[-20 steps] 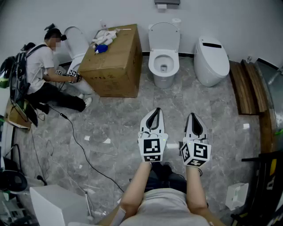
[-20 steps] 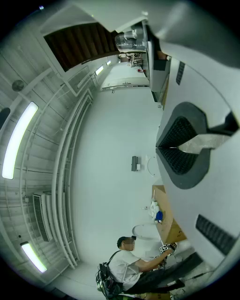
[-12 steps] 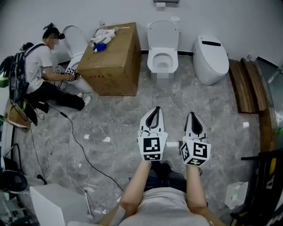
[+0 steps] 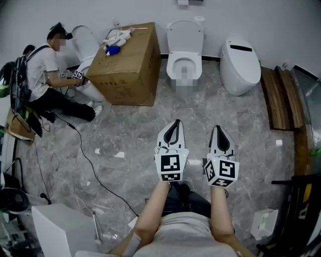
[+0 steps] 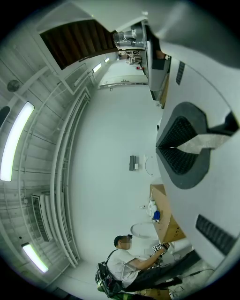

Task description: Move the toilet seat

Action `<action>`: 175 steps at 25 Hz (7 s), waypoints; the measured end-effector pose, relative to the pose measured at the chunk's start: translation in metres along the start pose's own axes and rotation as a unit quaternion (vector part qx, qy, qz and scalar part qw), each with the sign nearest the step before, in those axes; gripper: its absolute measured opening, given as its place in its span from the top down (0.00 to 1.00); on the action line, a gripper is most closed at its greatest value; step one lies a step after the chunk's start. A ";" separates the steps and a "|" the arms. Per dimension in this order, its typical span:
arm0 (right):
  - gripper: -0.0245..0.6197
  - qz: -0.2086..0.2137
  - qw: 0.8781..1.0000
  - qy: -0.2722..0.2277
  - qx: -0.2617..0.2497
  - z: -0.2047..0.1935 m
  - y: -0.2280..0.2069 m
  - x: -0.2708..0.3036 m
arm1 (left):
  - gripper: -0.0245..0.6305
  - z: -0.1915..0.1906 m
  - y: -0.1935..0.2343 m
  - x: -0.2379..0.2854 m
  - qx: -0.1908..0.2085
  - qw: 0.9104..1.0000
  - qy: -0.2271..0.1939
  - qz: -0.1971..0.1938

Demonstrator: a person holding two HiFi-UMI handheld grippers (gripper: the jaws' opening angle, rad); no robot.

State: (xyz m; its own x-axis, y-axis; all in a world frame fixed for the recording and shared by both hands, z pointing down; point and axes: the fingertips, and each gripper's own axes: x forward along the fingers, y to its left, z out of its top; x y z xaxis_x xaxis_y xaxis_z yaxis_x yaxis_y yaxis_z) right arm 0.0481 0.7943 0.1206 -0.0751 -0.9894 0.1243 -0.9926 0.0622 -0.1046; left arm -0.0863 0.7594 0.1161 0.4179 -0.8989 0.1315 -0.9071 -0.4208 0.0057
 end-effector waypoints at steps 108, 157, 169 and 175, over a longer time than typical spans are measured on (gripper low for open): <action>0.94 0.029 0.993 0.095 0.071 0.011 -0.117 0.629 | 0.94 0.001 0.213 0.582 -0.062 0.994 0.083 0.041; 0.94 -0.006 0.970 0.229 0.075 -0.090 -0.137 0.798 | 0.94 -0.122 0.312 0.722 -0.135 0.963 0.230 0.046; 0.94 -0.007 0.955 0.281 0.093 -0.132 -0.175 0.813 | 0.94 -0.161 0.296 0.745 -0.160 0.943 0.282 0.068; 0.94 0.018 0.949 0.300 0.096 -0.153 -0.185 0.817 | 0.94 -0.175 0.290 0.751 -0.148 0.942 0.293 0.070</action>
State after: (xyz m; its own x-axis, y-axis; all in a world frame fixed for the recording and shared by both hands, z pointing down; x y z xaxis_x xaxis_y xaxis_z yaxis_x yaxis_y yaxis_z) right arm 0.1559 -0.0051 0.3926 -0.2061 -0.7306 0.6509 -0.9569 0.0115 -0.2901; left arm -0.0445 -0.0165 0.3898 0.2713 -0.6851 0.6760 -0.9621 -0.1726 0.2113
